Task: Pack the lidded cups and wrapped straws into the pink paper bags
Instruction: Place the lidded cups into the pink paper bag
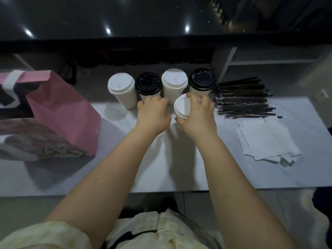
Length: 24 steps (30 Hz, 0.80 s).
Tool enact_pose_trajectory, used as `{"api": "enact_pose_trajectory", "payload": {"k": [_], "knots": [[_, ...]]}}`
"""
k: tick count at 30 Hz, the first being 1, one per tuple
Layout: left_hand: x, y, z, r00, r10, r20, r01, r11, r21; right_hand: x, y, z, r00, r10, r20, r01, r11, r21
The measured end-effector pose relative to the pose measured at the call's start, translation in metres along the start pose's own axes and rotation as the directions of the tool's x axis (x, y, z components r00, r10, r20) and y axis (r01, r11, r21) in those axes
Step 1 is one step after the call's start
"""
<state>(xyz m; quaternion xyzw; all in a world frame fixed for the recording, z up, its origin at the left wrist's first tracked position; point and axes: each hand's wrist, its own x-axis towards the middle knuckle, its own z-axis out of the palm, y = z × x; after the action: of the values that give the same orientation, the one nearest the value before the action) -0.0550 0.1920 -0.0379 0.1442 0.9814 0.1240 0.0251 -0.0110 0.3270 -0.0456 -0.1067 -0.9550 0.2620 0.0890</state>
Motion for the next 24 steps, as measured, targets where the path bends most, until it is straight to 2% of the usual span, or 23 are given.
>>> {"api": "enact_pose_trajectory", "payload": {"k": [5, 9, 17, 21, 24], "knots": [[-0.004, -0.026, -0.039, 0.99, -0.019, -0.139, 0.015, 0.999, -0.033, 0.0, -0.044, -0.012, 0.99, -0.138, -0.033, 0.141, 0.984, 0.111], [-0.009, -0.053, -0.085, 0.981, -0.009, -0.192, 0.009, 1.0, -0.002, 0.008, -0.083, -0.031, 0.973, -0.228, -0.03, 0.229, 0.962, 0.146], [-0.039, -0.135, -0.174, 0.943, 0.045, -0.331, -0.036, 0.999, 0.032, 0.012, -0.185, -0.034, 0.93, -0.356, -0.087, 0.363, 0.928, 0.083], [-0.057, -0.199, -0.213, 0.945, 0.037, -0.324, -0.028, 0.999, 0.033, 0.005, -0.248, -0.025, 0.916, -0.387, -0.11, 0.393, 0.919, 0.043], [-0.076, -0.245, -0.232, 0.953, 0.035, -0.302, -0.04, 0.999, -0.011, 0.0, -0.292, -0.019, 0.903, -0.392, -0.177, 0.411, 0.908, 0.086]]}}
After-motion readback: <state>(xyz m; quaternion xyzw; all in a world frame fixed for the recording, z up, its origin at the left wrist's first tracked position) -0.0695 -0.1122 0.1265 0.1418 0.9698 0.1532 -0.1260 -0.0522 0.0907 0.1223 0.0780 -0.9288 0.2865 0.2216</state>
